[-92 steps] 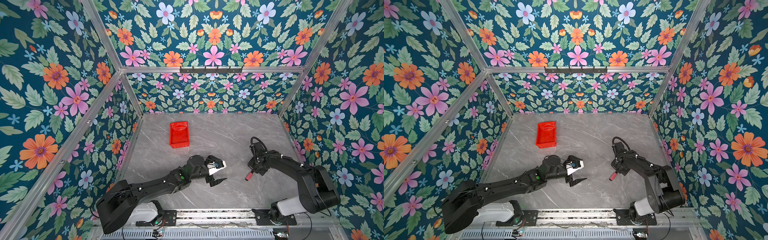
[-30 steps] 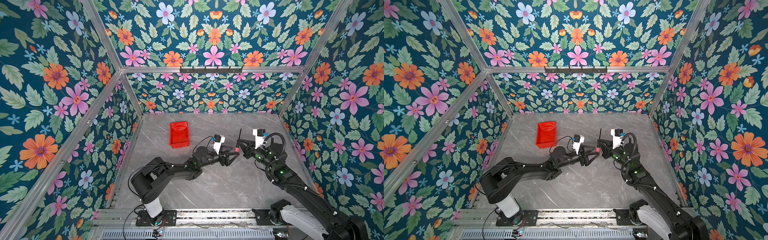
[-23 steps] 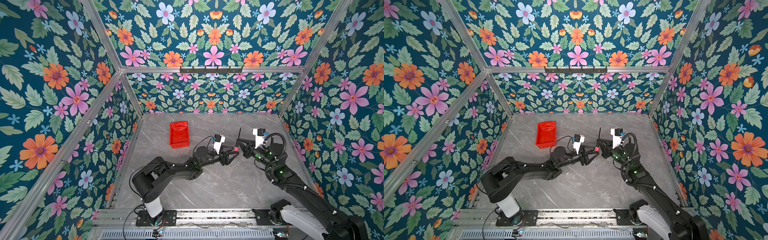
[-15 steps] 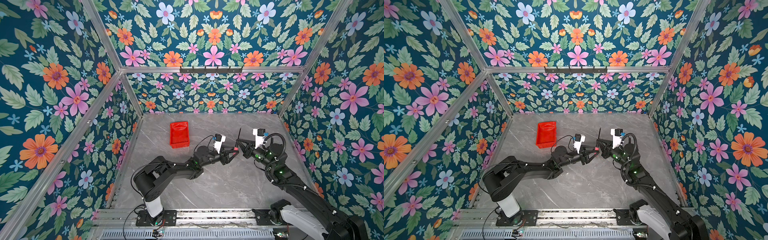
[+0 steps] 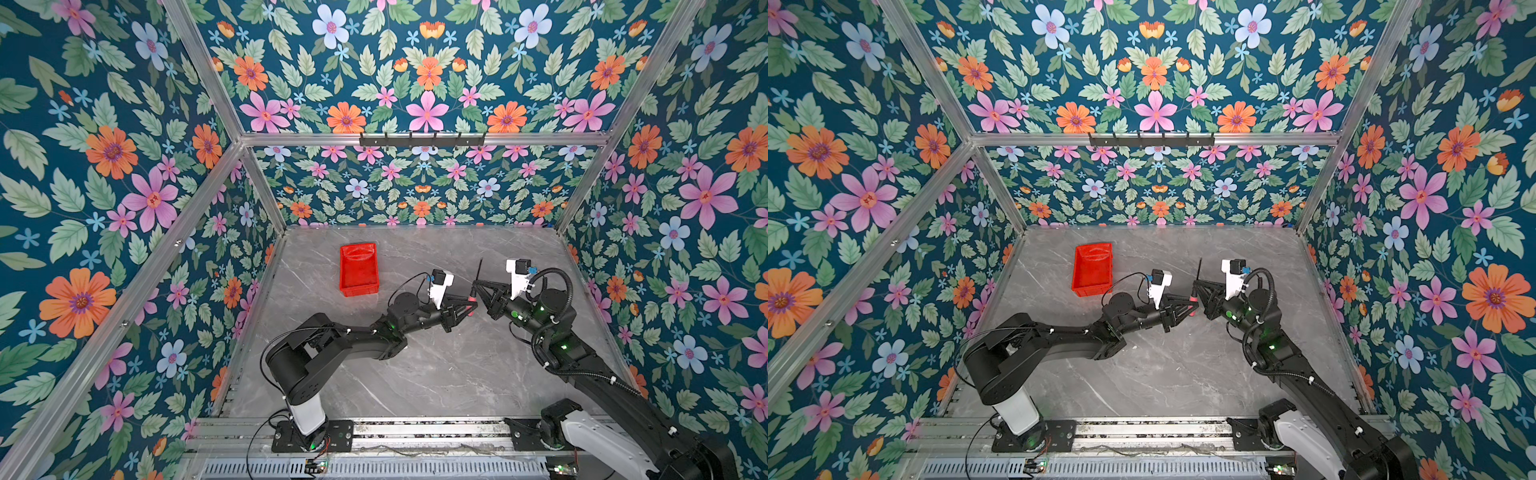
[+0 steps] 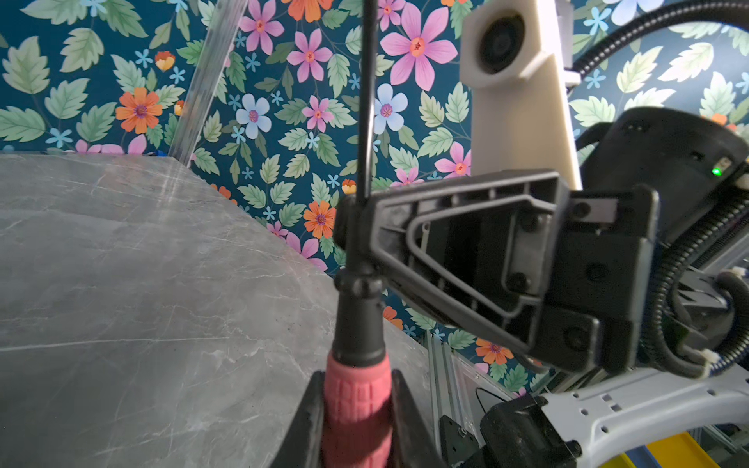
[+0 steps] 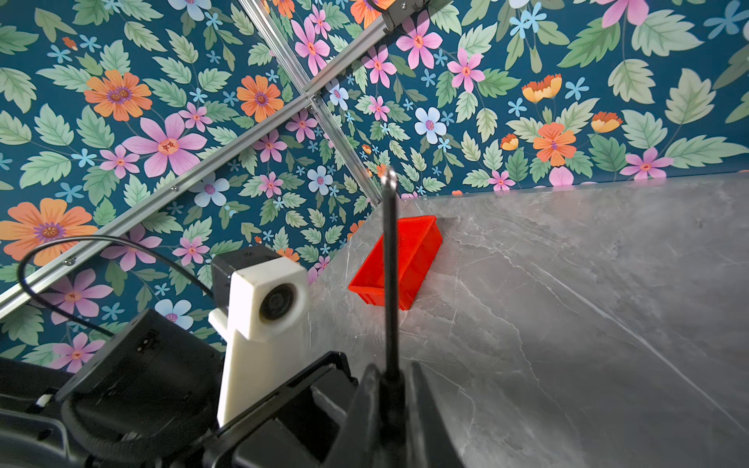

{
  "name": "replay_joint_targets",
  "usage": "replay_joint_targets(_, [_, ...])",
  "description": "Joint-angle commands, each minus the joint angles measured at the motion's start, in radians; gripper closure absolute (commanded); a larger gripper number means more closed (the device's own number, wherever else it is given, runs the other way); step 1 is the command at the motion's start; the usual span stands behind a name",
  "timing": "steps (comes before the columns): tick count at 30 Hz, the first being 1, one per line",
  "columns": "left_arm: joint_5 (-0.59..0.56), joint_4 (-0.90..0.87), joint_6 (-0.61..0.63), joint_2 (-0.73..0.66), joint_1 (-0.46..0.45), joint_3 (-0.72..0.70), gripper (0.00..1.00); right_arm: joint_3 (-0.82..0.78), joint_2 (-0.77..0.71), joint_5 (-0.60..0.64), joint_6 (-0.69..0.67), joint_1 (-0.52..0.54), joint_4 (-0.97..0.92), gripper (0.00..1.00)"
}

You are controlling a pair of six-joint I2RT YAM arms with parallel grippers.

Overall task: Put the screwdriver in the bin
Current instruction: Place the screwdriver in the bin.

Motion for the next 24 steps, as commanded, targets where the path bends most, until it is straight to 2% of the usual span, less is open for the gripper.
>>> replay_joint_targets(1, [-0.12,-0.018,0.025,-0.038,0.003,-0.023,1.0,0.004,-0.017,0.012,-0.017,0.0,-0.014,0.44])
replay_joint_targets(5, [-0.196,-0.076,0.049,-0.098,0.019,-0.055,1.0,0.01,-0.033,-0.002,-0.046,0.005,-0.061,0.22])
replay_joint_targets(11, [-0.243,-0.21,-0.005,-0.176,0.083,-0.079,1.0,0.03,-0.016,0.019,-0.1,0.053,-0.069,0.02])
replay_joint_targets(19, [-0.298,-0.497,-0.034,-0.289,0.221,-0.081,1.0,0.11,0.083,0.112,-0.232,0.199,-0.087,0.01])
replay_joint_targets(24, [-0.325,-0.693,-0.007,-0.353,0.337,-0.083,1.0,0.144,0.163,0.161,-0.265,0.272,-0.017,0.01])
